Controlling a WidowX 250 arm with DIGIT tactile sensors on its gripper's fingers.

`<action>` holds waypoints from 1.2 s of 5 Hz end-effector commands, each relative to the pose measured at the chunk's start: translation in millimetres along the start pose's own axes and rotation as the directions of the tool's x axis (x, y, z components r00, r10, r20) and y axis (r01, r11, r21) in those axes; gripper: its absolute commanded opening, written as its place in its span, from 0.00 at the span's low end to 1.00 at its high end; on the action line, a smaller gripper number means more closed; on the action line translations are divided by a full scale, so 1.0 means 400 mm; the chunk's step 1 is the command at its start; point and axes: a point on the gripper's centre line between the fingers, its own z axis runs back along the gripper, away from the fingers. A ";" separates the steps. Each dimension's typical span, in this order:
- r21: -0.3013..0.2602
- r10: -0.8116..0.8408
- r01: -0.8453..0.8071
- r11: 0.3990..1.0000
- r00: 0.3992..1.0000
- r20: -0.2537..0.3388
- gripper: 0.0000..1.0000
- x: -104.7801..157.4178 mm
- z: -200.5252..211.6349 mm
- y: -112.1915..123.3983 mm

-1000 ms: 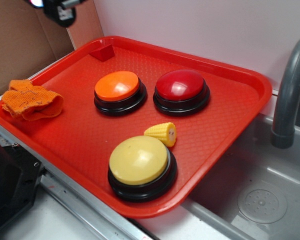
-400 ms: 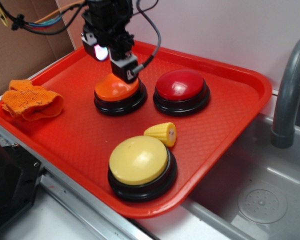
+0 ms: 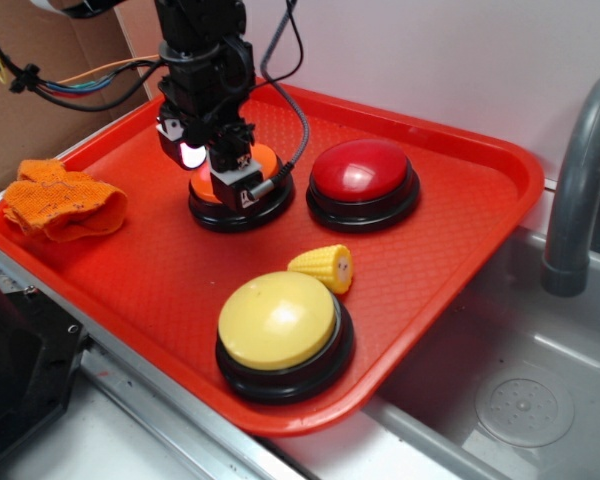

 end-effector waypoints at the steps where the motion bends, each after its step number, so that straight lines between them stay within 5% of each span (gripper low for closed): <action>1: 0.032 -0.006 0.004 0.999 0.999 0.039 1.00 0.020 0.103 0.059; 2: 0.084 -0.017 0.010 0.996 0.997 0.080 1.00 0.003 0.183 0.088; 6: 0.071 0.014 -0.019 0.997 0.997 0.072 1.00 -0.058 0.300 0.086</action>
